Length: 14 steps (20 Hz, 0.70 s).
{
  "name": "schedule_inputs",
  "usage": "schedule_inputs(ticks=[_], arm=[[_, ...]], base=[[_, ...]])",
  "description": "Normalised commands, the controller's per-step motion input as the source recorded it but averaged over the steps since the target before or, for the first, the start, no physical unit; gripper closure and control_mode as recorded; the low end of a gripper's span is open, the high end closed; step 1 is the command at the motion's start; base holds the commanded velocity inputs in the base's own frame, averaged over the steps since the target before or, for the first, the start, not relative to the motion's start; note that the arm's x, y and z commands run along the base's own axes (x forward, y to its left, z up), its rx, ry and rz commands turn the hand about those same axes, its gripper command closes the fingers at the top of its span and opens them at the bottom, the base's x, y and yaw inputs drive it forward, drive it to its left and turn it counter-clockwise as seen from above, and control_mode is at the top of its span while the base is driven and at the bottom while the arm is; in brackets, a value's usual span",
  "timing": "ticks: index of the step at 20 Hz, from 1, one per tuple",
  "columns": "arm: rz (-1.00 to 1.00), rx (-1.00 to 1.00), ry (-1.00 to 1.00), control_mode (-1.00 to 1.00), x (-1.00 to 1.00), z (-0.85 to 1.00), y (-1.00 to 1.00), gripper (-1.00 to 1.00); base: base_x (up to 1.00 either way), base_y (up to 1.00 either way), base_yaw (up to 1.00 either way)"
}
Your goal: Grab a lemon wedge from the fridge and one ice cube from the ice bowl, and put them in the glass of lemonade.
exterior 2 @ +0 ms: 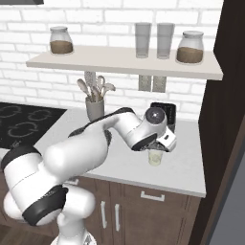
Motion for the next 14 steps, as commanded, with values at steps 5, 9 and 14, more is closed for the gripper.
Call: schedule_inputs(ticks=[5,9,14], arm=[[0.06,0.0,-0.22,-1.0,-0.45,0.36,0.56,-1.0],[0.04,0.0,-0.07,-1.0,-0.03,0.32,0.92,-1.0],[0.04,-0.09,0.13,-1.0,-0.05,0.11,1.0,-1.0]], base=[[0.0,0.0,0.0],[0.0,0.0,0.0],[0.0,0.0,0.0]])
